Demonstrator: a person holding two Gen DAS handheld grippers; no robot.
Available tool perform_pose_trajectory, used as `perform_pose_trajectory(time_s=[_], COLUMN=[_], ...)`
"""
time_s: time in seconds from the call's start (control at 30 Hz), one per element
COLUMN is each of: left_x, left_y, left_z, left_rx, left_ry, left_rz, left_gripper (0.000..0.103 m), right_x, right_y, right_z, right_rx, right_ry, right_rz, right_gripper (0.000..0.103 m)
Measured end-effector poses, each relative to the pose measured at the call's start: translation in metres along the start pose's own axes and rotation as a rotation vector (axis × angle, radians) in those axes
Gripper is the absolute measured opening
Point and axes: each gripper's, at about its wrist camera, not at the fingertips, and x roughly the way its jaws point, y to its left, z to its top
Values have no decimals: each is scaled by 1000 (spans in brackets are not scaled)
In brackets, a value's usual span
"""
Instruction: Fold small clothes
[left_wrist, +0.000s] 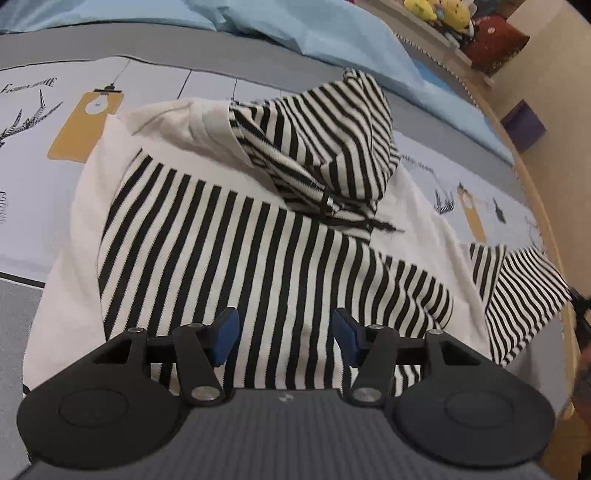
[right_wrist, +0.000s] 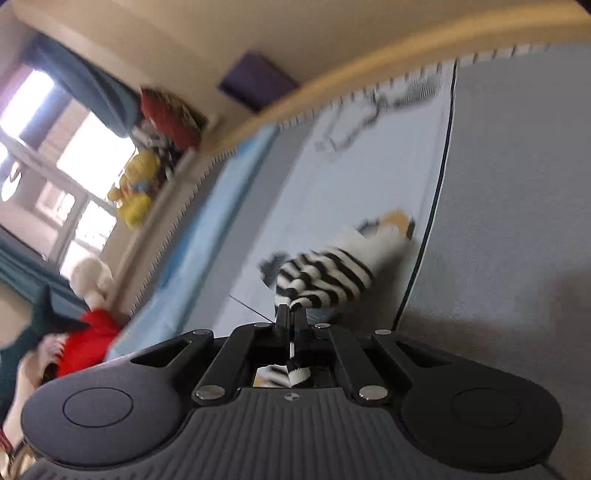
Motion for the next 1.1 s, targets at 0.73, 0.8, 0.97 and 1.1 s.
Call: perform_pose_trajectory(time_s=[0.73, 0.8, 0.97, 1.1], left_x=[-46, -43, -30, -19], left_y=[93, 98, 96, 96], left_z=[21, 21, 20, 16], left_rx=[-317, -342, -376, -398], left_ry=[-123, -108, -64, -46], left_rz=[111, 94, 35, 36], left_gripper=[61, 61, 61, 61], right_x=[-95, -84, -59, -57], right_y=[185, 177, 158, 170], right_z=[-291, -334, -358, -344], right_rx=[-995, -1074, -1020, -1020], right_ry=[435, 620, 853, 806], right_rz=[486, 448, 278, 284], right_gripper=[2, 2, 9, 11])
